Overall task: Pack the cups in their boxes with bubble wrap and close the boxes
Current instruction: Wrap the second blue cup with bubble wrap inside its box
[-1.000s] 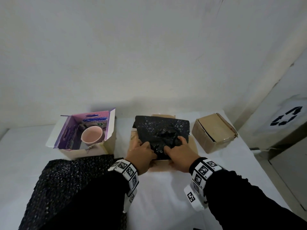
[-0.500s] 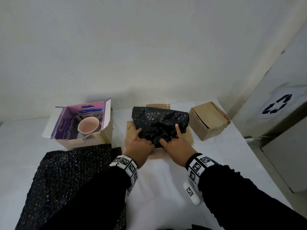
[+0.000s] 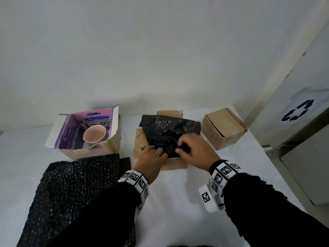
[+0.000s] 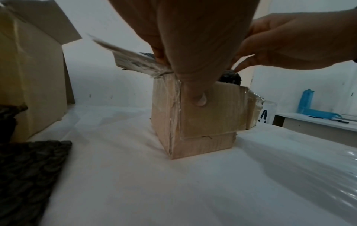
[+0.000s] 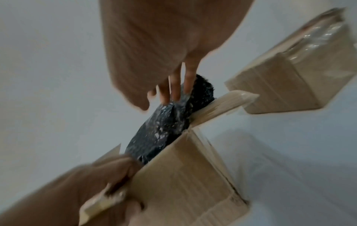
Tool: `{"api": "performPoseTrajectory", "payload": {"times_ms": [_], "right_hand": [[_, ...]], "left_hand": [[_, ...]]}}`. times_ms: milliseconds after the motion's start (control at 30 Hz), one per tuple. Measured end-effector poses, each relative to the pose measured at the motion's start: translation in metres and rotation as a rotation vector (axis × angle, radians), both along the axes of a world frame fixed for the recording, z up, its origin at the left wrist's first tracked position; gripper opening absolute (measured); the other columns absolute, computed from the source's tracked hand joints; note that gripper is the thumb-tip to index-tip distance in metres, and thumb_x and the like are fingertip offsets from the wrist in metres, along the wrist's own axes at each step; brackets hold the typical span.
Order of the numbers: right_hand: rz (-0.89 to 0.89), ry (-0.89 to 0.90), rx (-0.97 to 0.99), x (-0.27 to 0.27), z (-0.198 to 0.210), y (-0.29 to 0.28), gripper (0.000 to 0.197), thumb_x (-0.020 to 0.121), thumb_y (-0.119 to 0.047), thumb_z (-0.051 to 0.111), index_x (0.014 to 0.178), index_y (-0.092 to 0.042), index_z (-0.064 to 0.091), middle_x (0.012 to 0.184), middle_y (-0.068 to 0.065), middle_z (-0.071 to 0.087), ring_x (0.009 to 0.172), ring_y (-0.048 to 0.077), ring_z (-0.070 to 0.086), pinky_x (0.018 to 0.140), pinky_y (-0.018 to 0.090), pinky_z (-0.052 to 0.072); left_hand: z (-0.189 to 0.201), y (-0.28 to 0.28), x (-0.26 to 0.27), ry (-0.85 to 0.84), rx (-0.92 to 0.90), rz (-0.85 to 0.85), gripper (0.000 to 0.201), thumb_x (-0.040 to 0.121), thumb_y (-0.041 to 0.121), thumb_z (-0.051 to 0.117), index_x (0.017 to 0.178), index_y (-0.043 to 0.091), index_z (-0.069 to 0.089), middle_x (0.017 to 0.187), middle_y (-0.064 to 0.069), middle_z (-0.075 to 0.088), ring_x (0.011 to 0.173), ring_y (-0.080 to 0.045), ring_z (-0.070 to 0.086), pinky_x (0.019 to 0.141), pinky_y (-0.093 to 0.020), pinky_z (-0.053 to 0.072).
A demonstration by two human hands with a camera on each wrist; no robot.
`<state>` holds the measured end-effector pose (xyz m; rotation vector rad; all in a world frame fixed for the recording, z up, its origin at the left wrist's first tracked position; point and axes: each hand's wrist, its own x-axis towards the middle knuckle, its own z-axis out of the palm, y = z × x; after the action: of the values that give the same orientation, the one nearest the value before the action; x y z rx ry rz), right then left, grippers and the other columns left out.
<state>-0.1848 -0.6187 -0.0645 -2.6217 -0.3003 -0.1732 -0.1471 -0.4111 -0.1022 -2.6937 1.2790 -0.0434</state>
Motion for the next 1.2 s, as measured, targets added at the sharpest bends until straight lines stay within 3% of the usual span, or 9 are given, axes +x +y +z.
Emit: {"api": "performPoseTrajectory", "payload": {"times_ms": [100, 267, 400, 533, 633, 733, 900, 1033, 1200], "right_hand": [[-0.509, -0.171, 0.272, 0.004, 0.003, -0.017, 0.028, 0.093, -0.047, 0.053, 0.091, -0.020, 0.046, 0.076, -0.006, 0.054, 0.071, 0.015, 0.055, 0.066, 0.034, 0.050], [-0.810, 0.287, 0.495, 0.039, 0.000, -0.030, 0.074, 0.072, -0.089, 0.029, 0.112, -0.030, 0.046, 0.113, -0.005, 0.061, 0.107, 0.023, 0.058, 0.103, 0.045, 0.039], [-0.712, 0.320, 0.686, 0.067, 0.004, -0.026, 0.046, 0.074, -0.075, 0.053, 0.094, -0.034, 0.058, 0.110, -0.010, 0.065, 0.100, 0.018, 0.060, 0.098, 0.044, 0.045], [-0.566, 0.017, 0.833, 0.072, 0.013, -0.016, 0.011, 0.079, -0.017, 0.076, 0.077, -0.024, 0.068, 0.083, -0.008, 0.071, 0.084, 0.009, 0.066, 0.085, 0.033, 0.054], [-0.387, -0.100, 0.794, 0.065, 0.021, -0.009, 0.033, 0.078, 0.009, 0.062, 0.094, -0.020, 0.063, 0.097, -0.006, 0.067, 0.091, 0.000, 0.062, 0.085, 0.016, 0.048], [-0.321, -0.015, 0.599, 0.058, 0.015, -0.007, 0.047, 0.079, 0.011, 0.051, 0.113, -0.021, 0.061, 0.108, -0.005, 0.066, 0.095, 0.005, 0.058, 0.081, 0.004, 0.040], [-0.363, 0.077, 0.131, 0.062, -0.011, -0.006, 0.043, 0.079, 0.001, 0.051, 0.115, -0.021, 0.059, 0.109, 0.005, 0.061, 0.104, 0.025, 0.052, 0.084, 0.032, 0.045], [-0.445, -0.145, -0.090, 0.058, -0.016, -0.004, 0.030, 0.074, -0.002, 0.064, 0.101, -0.015, 0.061, 0.105, 0.009, 0.054, 0.093, 0.026, 0.048, 0.075, 0.027, 0.025], [-0.237, -0.178, -0.050, 0.058, -0.022, 0.004, 0.021, 0.078, 0.003, 0.056, 0.094, -0.010, 0.057, 0.108, 0.010, 0.049, 0.087, 0.025, 0.053, 0.068, 0.034, 0.049]], "left_hand": [[-0.003, 0.003, 0.007, -0.010, -0.067, -0.047, 0.024, 0.070, 0.020, 0.073, 0.089, 0.024, 0.059, 0.081, 0.005, 0.059, 0.071, -0.017, 0.064, 0.094, -0.034, 0.044], [0.007, 0.001, 0.008, 0.012, -0.087, -0.086, 0.023, 0.065, 0.021, 0.078, 0.081, 0.024, 0.062, 0.072, 0.007, 0.062, 0.065, -0.016, 0.064, 0.088, -0.033, 0.050], [0.001, 0.003, 0.007, 0.022, -0.063, -0.063, 0.024, 0.065, 0.019, 0.078, 0.084, 0.024, 0.063, 0.075, 0.007, 0.063, 0.067, -0.017, 0.063, 0.090, -0.034, 0.049], [0.006, 0.003, 0.008, 0.106, -0.060, -0.049, 0.017, 0.084, 0.032, 0.063, 0.097, 0.020, 0.063, 0.093, 0.001, 0.065, 0.088, -0.022, 0.062, 0.102, -0.036, 0.039], [0.024, 0.003, 0.014, 0.129, -0.177, 0.011, 0.035, 0.084, 0.054, 0.052, 0.093, 0.022, 0.063, 0.093, 0.003, 0.062, 0.089, -0.021, 0.057, 0.087, -0.037, 0.044], [0.034, -0.002, 0.030, -0.067, -0.519, 0.129, 0.030, 0.087, 0.050, 0.053, 0.094, 0.022, 0.059, 0.097, 0.001, 0.052, 0.089, -0.021, 0.047, 0.078, -0.036, 0.042], [0.038, -0.018, 0.055, 0.011, -0.427, 0.333, 0.044, 0.084, 0.037, 0.064, 0.124, 0.023, 0.051, 0.126, -0.004, 0.046, 0.110, -0.026, 0.047, 0.093, -0.041, 0.043], [0.036, -0.022, 0.060, -0.104, -0.290, 0.401, 0.031, 0.084, 0.035, 0.062, 0.112, 0.024, 0.054, 0.107, -0.001, 0.053, 0.094, -0.025, 0.051, 0.079, -0.036, 0.040], [0.027, -0.031, 0.065, 0.135, -0.423, 0.466, 0.017, 0.093, 0.028, 0.051, 0.107, 0.017, 0.053, 0.105, -0.002, 0.059, 0.081, -0.028, 0.060, 0.067, -0.039, 0.052]]}}
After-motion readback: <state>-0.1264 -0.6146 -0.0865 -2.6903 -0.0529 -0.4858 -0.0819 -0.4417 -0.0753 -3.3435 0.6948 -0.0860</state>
